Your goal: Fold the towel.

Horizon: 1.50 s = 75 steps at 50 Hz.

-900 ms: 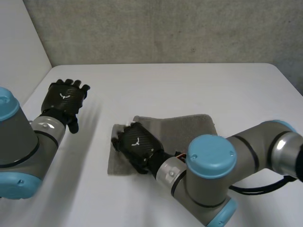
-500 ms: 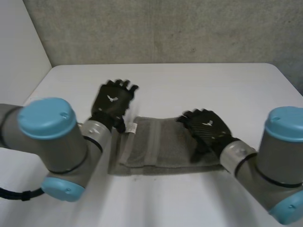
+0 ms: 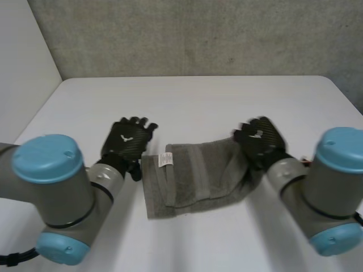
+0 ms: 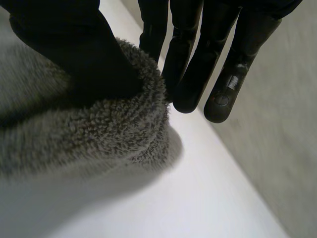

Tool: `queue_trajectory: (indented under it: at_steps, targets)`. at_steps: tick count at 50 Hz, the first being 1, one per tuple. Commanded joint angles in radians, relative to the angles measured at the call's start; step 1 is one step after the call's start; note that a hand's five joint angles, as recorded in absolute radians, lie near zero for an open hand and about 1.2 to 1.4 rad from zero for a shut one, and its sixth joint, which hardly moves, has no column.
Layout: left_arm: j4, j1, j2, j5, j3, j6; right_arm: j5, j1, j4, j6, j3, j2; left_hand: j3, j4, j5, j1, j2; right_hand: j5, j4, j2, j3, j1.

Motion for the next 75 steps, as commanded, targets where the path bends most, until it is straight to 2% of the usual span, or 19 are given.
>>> queue_trajectory:
  at_steps: [1,7,11,12,13,14,15,17,19,23,27,31,39,46,55,61,67,73,75]
  targets:
    - [-0.001,0.106,0.103,0.001,-0.076,-0.003,-0.035,0.302,0.001,0.007,-0.127,0.087,0.007,0.008,-0.031,-0.003,0.01,0.248,0.207,0.233,0.216,0.489]
    - [-0.003,0.143,0.128,0.001,-0.104,-0.009,-0.133,0.44,0.007,-0.003,-0.141,0.216,0.007,0.008,-0.031,-0.003,0.01,0.248,0.207,0.233,0.216,0.489]
    - [-0.003,0.142,0.129,0.001,-0.115,-0.012,-0.129,0.44,0.012,0.004,-0.151,0.237,0.007,0.008,-0.031,-0.003,0.01,0.248,0.207,0.233,0.216,0.489]
    - [-0.001,0.134,0.129,0.001,-0.115,-0.015,-0.12,0.44,0.017,0.015,-0.156,0.224,0.007,0.008,-0.031,-0.003,0.01,-0.068,-0.109,-0.082,-0.1,0.173]
    - [-0.001,0.134,0.129,0.001,-0.115,-0.015,-0.12,0.44,0.017,0.015,-0.156,0.224,0.007,0.008,-0.031,-0.003,0.01,-0.071,-0.112,-0.086,-0.103,0.17]
    - [-0.001,0.131,0.129,0.001,-0.11,-0.025,-0.103,0.439,0.02,0.03,-0.159,0.198,0.007,0.008,-0.031,-0.003,0.01,-0.661,-0.702,-0.676,-0.693,-0.42]
    - [-0.001,0.131,0.129,0.001,-0.11,-0.025,-0.079,0.428,0.029,0.059,-0.161,0.164,0.007,0.008,-0.031,-0.003,0.01,-0.974,-1.015,-0.988,-1.006,-0.732]
    - [-0.003,0.116,0.133,0.001,-0.08,-0.076,-0.051,0.405,0.04,0.106,-0.162,0.126,0.007,0.008,-0.031,-0.003,0.01,-0.974,-1.015,-0.988,-1.006,-0.732]
    - [-0.009,0.101,0.133,0.001,-0.052,-0.106,-0.023,0.338,0.061,0.24,-0.159,0.051,0.007,0.008,-0.031,-0.003,0.01,-0.974,-1.015,-0.988,-1.006,-0.732]
    - [-0.046,0.064,0.129,0.001,0.003,-0.163,-0.022,0.286,0.099,0.392,-0.159,-0.014,0.007,0.008,-0.031,-0.003,0.01,-0.974,-1.015,-0.988,-1.006,-0.732]
    - [-0.15,0.033,0.099,0.0,0.08,-0.253,-0.028,0.197,0.203,0.555,-0.188,-0.042,0.011,0.011,-0.027,0.001,0.014,-0.974,-1.015,-0.988,-1.006,-0.732]
    - [-0.266,-0.024,0.036,-0.037,0.138,-0.36,-0.051,0.154,0.297,0.601,-0.242,-0.022,0.011,0.011,-0.027,0.001,0.014,-0.974,-1.015,-0.988,-1.006,-0.732]
    - [-0.339,-0.068,-0.053,-0.153,0.144,-0.445,-0.13,0.121,0.489,0.598,-0.417,0.193,0.007,0.008,-0.031,-0.003,0.01,-0.974,-1.015,-0.988,-1.006,-0.732]
    - [-0.337,-0.073,-0.107,-0.152,0.117,-0.439,-0.121,0.118,0.515,0.528,-0.484,0.305,0.007,0.008,-0.031,-0.003,0.01,-0.974,-1.015,-0.988,-1.006,-0.732]
    - [-0.33,-0.081,-0.119,-0.149,0.111,-0.43,-0.065,0.117,0.515,0.411,-0.478,0.331,0.007,0.008,-0.031,-0.003,0.01,-0.974,-1.015,-0.988,-1.006,-0.732]
    - [-0.336,-0.094,-0.084,-0.152,0.15,-0.387,0.023,0.117,0.501,0.411,-0.473,0.27,0.007,0.008,-0.031,-0.003,0.01,-0.974,-1.015,-0.988,-1.006,-0.732]
    - [-0.362,-0.081,0.027,-0.157,0.221,-0.353,0.124,0.11,0.388,0.403,-0.45,0.092,0.02,0.02,-0.019,0.01,0.023,-0.974,-1.015,-0.988,-1.006,-0.732]
    - [-0.488,-0.002,0.182,-0.149,0.376,-0.321,0.15,0.038,0.356,0.403,-0.458,-0.072,0.02,0.02,-0.019,0.01,0.023,-0.974,-1.015,-0.988,-1.006,-0.732]
    - [-0.585,0.03,0.24,-0.14,0.463,-0.318,0.152,-0.007,0.363,0.403,-0.463,-0.13,0.014,0.014,-0.024,0.004,0.017,-0.974,-1.015,-0.988,-1.006,-0.732]
